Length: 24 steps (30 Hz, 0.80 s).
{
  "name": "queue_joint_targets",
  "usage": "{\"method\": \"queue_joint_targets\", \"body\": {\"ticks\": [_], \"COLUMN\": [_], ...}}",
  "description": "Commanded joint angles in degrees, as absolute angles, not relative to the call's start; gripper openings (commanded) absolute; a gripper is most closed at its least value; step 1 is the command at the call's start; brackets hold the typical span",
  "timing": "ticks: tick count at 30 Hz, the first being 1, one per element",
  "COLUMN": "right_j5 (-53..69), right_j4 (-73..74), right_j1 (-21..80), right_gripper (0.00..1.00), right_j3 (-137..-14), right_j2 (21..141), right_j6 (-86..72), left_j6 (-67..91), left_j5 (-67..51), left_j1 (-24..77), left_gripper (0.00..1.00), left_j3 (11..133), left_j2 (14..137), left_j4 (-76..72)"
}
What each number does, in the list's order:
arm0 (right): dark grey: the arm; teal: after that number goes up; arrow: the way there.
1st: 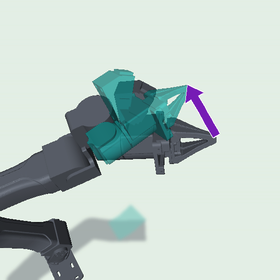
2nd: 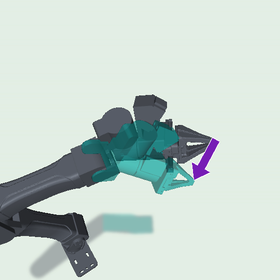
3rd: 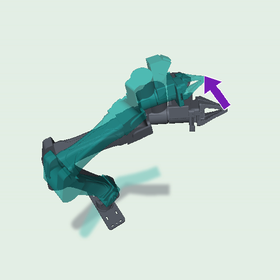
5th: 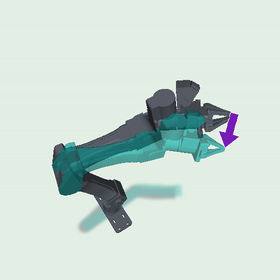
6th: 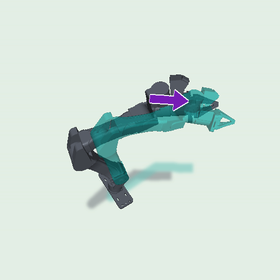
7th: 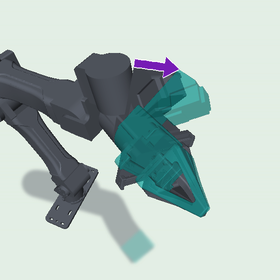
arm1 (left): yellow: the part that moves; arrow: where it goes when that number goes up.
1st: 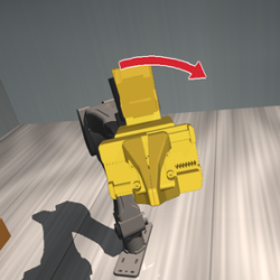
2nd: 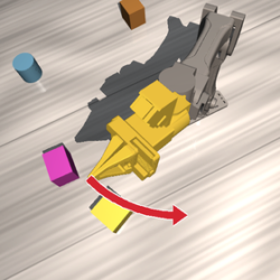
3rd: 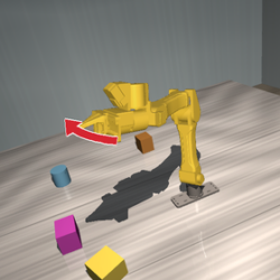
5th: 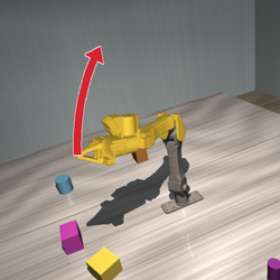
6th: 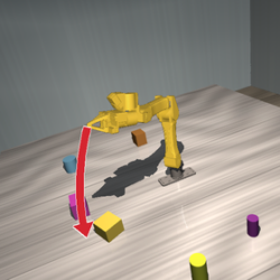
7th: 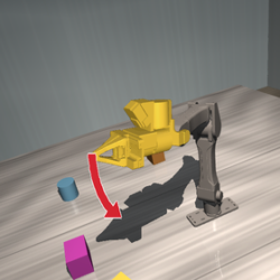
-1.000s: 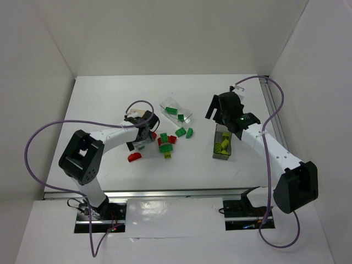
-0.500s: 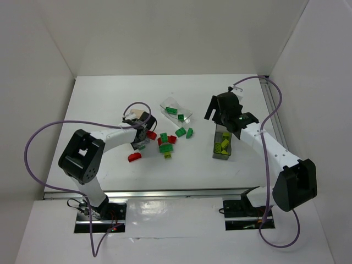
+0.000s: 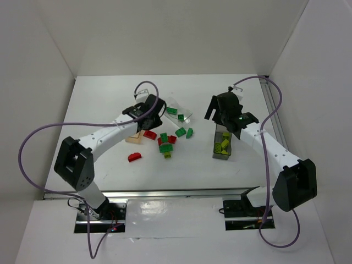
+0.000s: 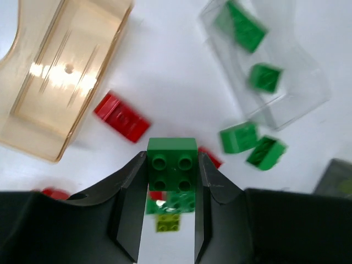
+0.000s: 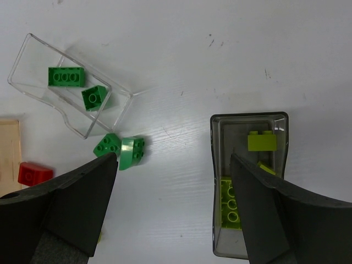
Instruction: Sort the legos into containers by color
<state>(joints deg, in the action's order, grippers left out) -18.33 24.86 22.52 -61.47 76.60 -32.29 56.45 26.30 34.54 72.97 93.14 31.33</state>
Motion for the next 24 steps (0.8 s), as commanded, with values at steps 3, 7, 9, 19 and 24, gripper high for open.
{"method": "queue_joint_targets", "body": {"ticks": [3,7,9,19,24], "right_j5": [-18.9,-18.9,-18.9,-18.9,-18.9], "right_j4": [24.3,24.8,24.8,25.3,25.3], "right_j1": [22.9,22.9,22.9,22.9,22.9], "right_gripper": [0.9,0.9,0.9,0.9,0.9], "right_j3": [-62.2,-62.8,-62.8,-63.3,-62.1], "right_j2": [75.4,75.4,75.4,74.8,73.7], "right_j6": [-32.3,-32.3,-31.7,-31.7,-31.7], "left_j6": [49.6,48.3,46.8,44.9,43.2], "left_j5": [26.0,25.4,24.8,22.1,24.8], "left_j1": [34.2,34.2,33.7,32.4,33.7], "left_gripper": [0.43,0.44,0.45,0.98,0.89], "left_j3": [88.8,102.8,107.4,116.6,99.7], "left_j2": [104.0,113.3,118.8,124.0,110.9], "left_j4": [29.7,30.3,30.3,33.0,33.0]}}
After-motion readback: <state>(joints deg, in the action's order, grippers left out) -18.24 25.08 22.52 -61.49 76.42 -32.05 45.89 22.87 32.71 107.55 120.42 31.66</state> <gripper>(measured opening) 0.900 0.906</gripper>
